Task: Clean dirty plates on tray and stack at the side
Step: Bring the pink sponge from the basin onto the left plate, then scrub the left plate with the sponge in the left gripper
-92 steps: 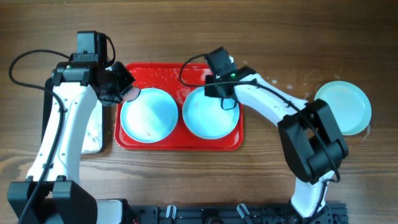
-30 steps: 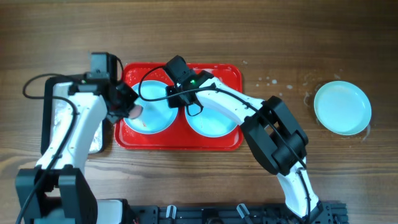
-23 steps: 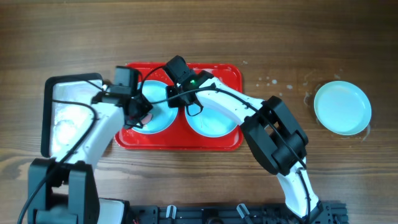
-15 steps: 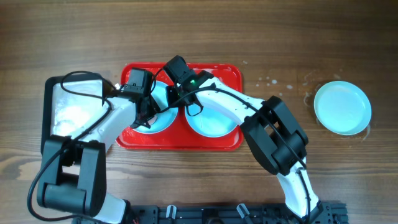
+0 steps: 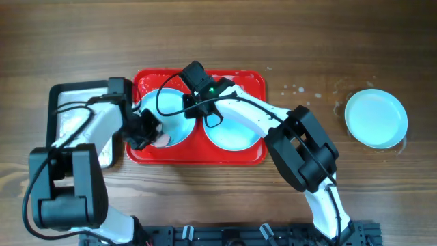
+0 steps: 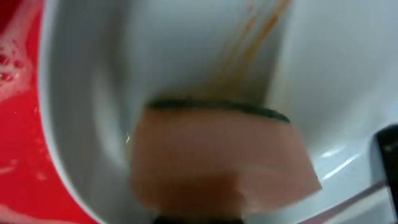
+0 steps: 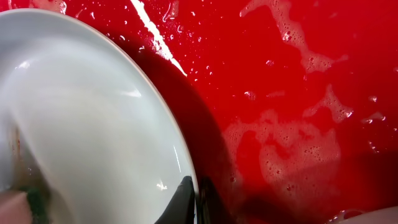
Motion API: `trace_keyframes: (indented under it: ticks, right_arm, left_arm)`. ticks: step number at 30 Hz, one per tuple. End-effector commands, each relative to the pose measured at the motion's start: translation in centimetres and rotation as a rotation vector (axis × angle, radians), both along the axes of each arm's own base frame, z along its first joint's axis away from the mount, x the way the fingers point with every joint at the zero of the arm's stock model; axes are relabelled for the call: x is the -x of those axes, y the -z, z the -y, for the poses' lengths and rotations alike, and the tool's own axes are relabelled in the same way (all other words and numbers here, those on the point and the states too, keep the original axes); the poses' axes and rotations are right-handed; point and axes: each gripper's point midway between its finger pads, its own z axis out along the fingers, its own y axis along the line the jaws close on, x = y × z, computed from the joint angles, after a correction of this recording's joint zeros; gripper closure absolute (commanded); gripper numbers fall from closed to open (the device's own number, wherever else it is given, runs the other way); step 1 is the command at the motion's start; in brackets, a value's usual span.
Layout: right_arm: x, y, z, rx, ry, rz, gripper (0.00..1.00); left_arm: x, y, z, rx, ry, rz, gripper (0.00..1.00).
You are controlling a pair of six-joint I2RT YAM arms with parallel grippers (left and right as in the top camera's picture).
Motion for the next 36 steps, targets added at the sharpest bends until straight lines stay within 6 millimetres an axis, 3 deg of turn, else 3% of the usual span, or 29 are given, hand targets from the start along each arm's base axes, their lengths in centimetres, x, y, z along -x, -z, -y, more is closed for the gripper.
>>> trace_keyframes:
  ticks: [1,5,8,14,17,22,25,31,33,36]
  right_arm:
    - [-0.3,2.1,2.1,0.092,0.035,0.001,0.95]
    - [-0.3,2.1,2.1,0.094,0.035,-0.001,0.96]
    - [-0.3,2.1,2.1,0.095,0.034,-0.002,0.96]
    - [-0.2,2.1,2.2,0.099,0.025,0.0,0.96]
    - [-0.2,2.1,2.2,0.099,0.024,0.0,0.96]
    - [-0.2,2.1,2.2,0.099,0.024,-0.001,0.96]
    - [-0.2,2.1,2.1,0.096,0.022,-0.002,0.96]
    - [-0.2,2.1,2.1,0.097,0.022,-0.003,0.96]
    - [-0.1,2.1,2.2,0.098,0.02,-0.004,0.96]
    - [-0.1,2.1,2.1,0.098,0.021,-0.003,0.96]
  left_arm:
    - [0.8,2.6,-2.0,-0.025,-0.036,-0.026,0.96]
    - [-3.6,3.0,-4.1,-0.226,-0.009,0.163,0.96]
    - [-6.3,2.7,-3.7,-0.333,0.03,0.278,0.96]
    - [-9.4,2.3,-2.7,-0.439,0.063,0.413,0.96]
    - [-9.4,2.4,-2.1,-0.421,0.073,0.418,0.96]
    - [-6.5,3.1,-0.8,-0.222,0.076,0.276,0.96]
    - [-6.2,1.0,-0.2,-0.042,0.033,0.2,0.96]
    - [-9.2,-4.6,3.6,0.203,0.164,0.327,0.96]
    - [-10.7,-5.4,3.5,0.186,0.191,0.395,0.96]
    - [-12.2,-4.9,1.8,0.067,0.176,0.443,0.96]
